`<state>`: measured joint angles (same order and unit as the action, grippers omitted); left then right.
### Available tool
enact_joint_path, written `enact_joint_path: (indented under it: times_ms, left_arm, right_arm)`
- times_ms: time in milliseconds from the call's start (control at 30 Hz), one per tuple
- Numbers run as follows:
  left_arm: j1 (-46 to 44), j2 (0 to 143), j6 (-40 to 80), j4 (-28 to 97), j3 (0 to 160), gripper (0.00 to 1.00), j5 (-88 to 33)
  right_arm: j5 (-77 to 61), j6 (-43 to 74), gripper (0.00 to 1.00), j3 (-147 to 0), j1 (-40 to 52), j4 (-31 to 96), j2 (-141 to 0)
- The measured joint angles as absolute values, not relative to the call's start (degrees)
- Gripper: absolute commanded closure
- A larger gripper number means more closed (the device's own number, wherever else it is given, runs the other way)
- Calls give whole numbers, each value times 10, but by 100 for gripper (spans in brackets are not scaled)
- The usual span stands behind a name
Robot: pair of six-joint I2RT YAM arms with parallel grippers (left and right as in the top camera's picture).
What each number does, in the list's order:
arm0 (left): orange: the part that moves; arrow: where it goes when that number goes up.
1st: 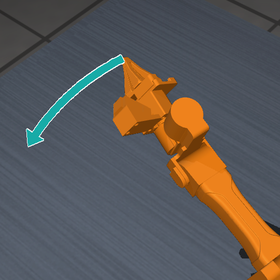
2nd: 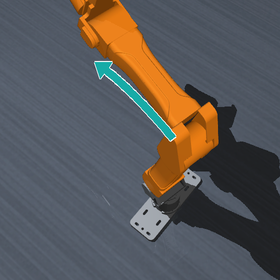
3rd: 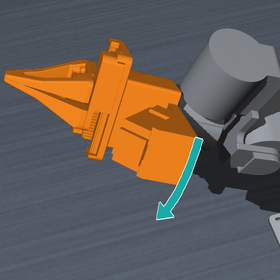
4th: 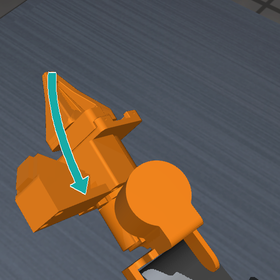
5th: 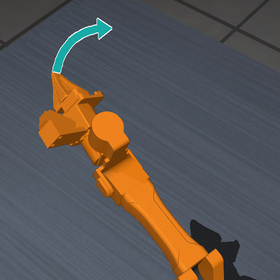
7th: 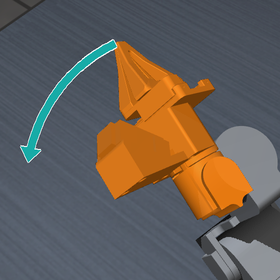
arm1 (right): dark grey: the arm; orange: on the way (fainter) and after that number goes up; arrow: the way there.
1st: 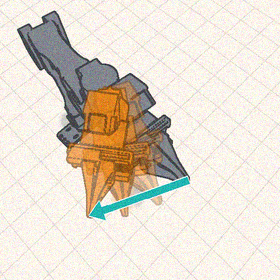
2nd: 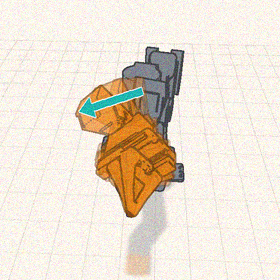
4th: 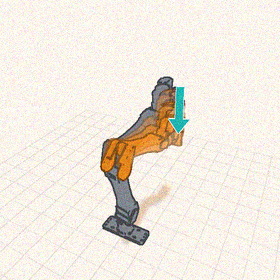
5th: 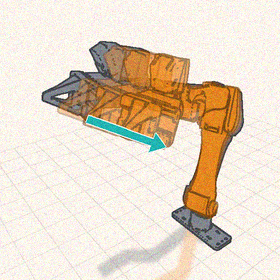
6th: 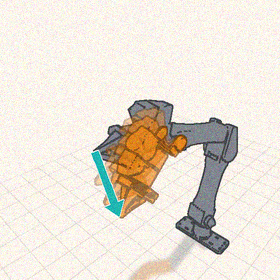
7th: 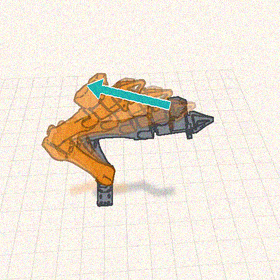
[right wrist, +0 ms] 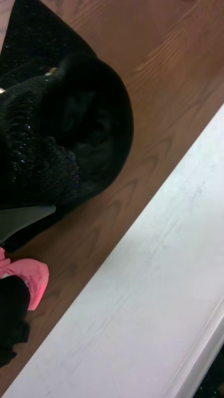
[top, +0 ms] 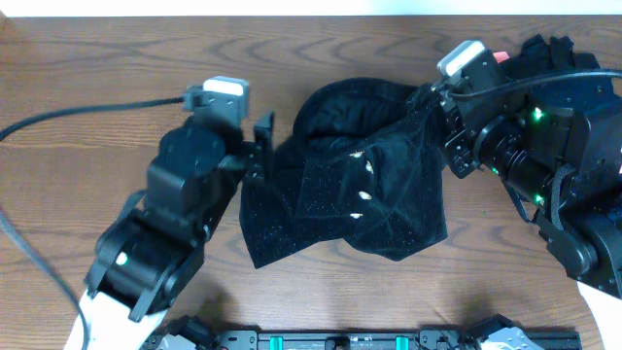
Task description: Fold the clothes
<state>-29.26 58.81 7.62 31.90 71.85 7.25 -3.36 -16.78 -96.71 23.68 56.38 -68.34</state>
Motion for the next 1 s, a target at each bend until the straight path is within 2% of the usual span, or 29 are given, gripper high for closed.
enact_joint_path:
  times_ms: [233, 533, 767, 1000]
  left_arm:
    - [-221, 720, 37, 360, 786, 39, -83]
    - [-99, 931, -38, 450, 993, 39, -261]
    - [-93, 1010, -125, 526, 1053, 39, -375]
    - [-102, 1019, -214, 590, 1054, 39, -423]
  right_arm:
    - [-34, -168, 99, -967, 237, 572, -686]
    - [-34, -170, 99, -967, 236, 574, -686]
    - [-33, -170, 99, -967, 235, 574, -701]
    - [-32, -171, 99, -967, 235, 571, -726]
